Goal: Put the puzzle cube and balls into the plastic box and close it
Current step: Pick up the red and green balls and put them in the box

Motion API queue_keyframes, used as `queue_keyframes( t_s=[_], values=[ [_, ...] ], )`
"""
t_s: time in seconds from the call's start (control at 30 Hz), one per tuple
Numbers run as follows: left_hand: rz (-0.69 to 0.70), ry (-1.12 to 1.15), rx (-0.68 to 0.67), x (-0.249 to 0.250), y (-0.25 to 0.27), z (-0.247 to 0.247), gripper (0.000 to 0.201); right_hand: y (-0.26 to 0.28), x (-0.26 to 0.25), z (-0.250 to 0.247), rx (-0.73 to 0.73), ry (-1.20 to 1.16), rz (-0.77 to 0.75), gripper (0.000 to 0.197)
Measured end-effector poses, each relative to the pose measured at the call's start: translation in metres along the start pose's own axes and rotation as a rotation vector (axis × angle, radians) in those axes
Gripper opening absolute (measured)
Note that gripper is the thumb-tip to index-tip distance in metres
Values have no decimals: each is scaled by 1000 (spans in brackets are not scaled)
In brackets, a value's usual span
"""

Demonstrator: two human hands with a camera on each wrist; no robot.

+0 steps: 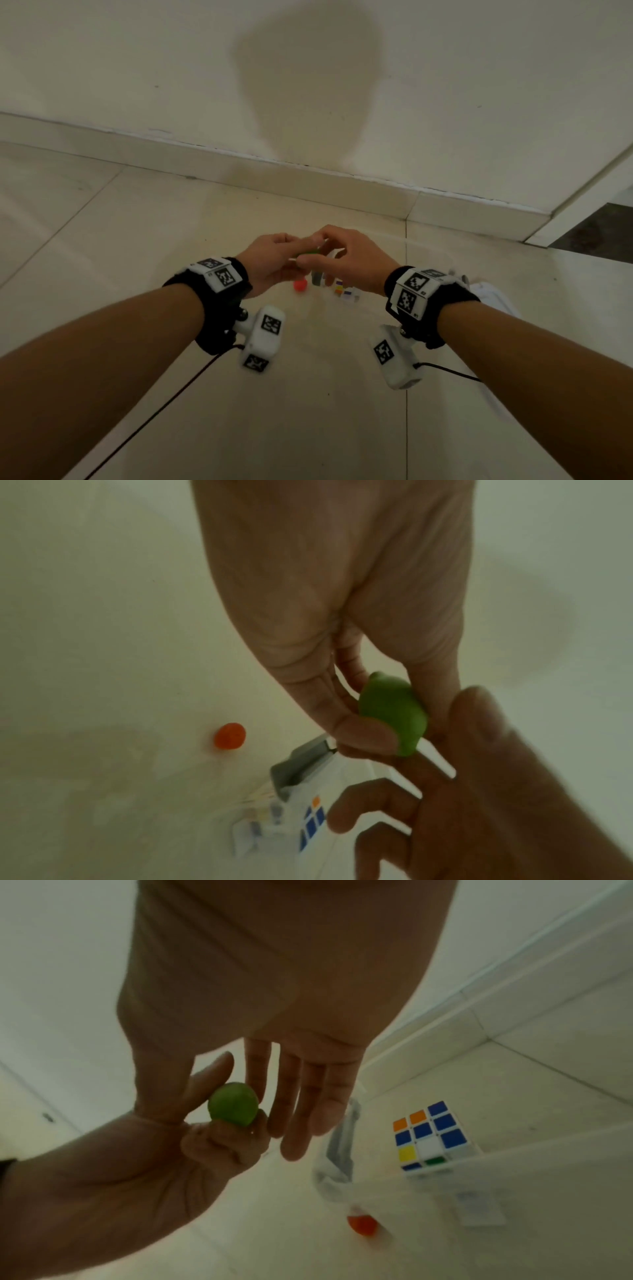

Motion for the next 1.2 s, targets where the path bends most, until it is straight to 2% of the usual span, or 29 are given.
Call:
queue_keyframes(
  t_s=[0.13,0.23,0.3,0.37,0.47,0.57,0.67,0.83,0.97,1.03,1.1,1.13,1.2],
  values=[
    [30,50,7,15,-4,8,51,-4,-4,-21,111,-131,-8,36],
    [15,-21,86,16,-7,15,61,-4,12,-35,99,-210,84,32],
    [3,-214,181,12,-10,13,51,-1,32,-41,51,-158,177,31],
    [-38,-424,204,2,-11,15,33,5,61,-42,-40,10,319,28],
    [-131,-570,145,-20,-14,22,33,19,104,-30,-236,234,532,27],
    [-171,-457,110,-30,-16,27,34,27,120,-14,-344,349,626,37],
    [-208,-439,62,-33,-14,26,26,27,126,-4,-383,415,658,43],
    [-337,-464,-39,-45,-3,24,37,27,132,8,-412,386,717,43],
    [-373,-476,-100,-50,-5,18,45,29,134,11,-413,383,733,43],
    [-394,-387,-48,-55,-11,7,53,30,135,11,-416,375,739,44],
    [-378,-347,84,-57,-21,-9,48,32,137,9,-424,358,745,46],
    [-335,-401,162,-55,-26,-18,40,33,138,9,-427,355,746,48],
    [-196,-663,249,-46,-40,-30,28,33,140,6,-433,353,744,51]
  ],
)
Point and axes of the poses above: each hand's wrist, its own y-axis away from the middle knuckle, its own z-axis out of the palm, x = y × z, the point moved 9 cm from there along -y, towards the middle knuckle, and after that the axes turned 1 degree about -x, right-handed, at the moved point
